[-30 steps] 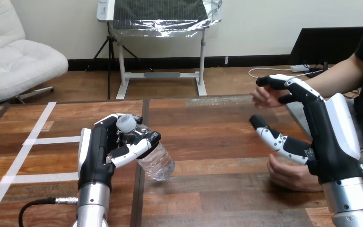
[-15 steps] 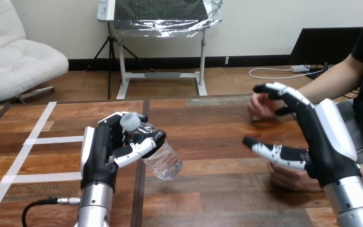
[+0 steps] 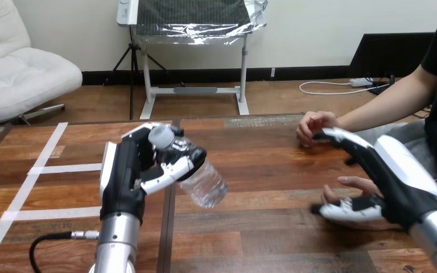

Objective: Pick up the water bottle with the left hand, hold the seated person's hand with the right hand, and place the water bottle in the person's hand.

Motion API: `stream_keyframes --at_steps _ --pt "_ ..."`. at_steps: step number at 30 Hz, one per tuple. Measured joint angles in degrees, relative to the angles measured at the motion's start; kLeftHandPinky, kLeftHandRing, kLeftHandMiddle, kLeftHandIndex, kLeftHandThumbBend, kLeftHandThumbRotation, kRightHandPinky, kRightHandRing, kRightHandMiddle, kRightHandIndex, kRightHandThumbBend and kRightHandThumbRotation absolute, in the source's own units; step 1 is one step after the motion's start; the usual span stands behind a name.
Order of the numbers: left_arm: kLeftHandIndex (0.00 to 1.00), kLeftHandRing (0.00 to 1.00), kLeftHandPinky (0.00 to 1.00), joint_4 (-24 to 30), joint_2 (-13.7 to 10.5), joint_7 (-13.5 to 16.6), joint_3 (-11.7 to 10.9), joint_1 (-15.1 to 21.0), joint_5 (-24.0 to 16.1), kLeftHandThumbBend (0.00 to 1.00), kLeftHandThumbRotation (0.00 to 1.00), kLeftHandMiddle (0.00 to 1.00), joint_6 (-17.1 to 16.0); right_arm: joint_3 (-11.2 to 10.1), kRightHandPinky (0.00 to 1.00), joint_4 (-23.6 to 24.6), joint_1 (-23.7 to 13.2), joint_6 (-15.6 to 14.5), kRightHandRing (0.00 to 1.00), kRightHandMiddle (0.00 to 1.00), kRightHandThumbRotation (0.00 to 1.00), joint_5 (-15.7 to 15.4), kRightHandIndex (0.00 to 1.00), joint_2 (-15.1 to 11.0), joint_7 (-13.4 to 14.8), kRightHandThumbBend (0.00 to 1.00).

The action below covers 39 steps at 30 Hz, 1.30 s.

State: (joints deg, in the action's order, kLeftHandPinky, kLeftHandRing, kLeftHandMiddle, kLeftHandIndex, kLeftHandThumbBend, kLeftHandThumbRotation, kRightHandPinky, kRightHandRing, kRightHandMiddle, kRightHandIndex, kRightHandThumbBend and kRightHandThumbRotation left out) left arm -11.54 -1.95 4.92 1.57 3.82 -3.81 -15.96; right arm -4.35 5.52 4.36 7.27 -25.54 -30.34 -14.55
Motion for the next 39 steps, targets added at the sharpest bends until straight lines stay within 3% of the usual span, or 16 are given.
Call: stream_keyframes --at_steps 13,14,15,27,39 --pt "0.50 0.41 0.39 6.8 0.7 -1.6 -0.1 0.0 0.2 0.60 0.00 0.44 0.0 -2.7 0.81 3.2 -0.3 -9.2 0.92 0.93 0.09 -3.2 0.87 -9.5 -9.3 0.85" --pt "0.50 0.41 0.39 7.4 0.7 -1.8 -0.1 0.0 0.5 0.60 0.00 0.44 -0.1 -2.9 0.81 3.4 -0.4 -9.6 0.92 0.93 0.10 -3.8 0.87 -10.5 -10.0 0.85" --pt "0.50 0.41 0.40 10.2 0.8 -2.5 -0.1 0.4 1.2 0.60 0.00 0.44 -0.5 -4.7 0.82 3.4 -1.5 -10.7 0.93 0.93 0.12 -5.0 0.87 -15.7 -11.8 0.85" --pt "0.50 0.41 0.40 10.5 1.0 -2.9 -0.1 0.7 1.0 0.61 0.00 0.45 -0.6 -3.7 0.85 1.4 -4.7 -12.6 0.93 0.94 0.16 -9.1 0.89 -20.9 -16.0 0.84" --pt "0.50 0.42 0.41 10.5 0.8 -2.8 -0.4 0.7 0.9 0.62 0.00 0.45 -0.6 -1.5 0.84 -3.1 -6.9 -13.7 0.94 0.94 0.13 -11.8 0.90 -22.4 -16.9 0.85"
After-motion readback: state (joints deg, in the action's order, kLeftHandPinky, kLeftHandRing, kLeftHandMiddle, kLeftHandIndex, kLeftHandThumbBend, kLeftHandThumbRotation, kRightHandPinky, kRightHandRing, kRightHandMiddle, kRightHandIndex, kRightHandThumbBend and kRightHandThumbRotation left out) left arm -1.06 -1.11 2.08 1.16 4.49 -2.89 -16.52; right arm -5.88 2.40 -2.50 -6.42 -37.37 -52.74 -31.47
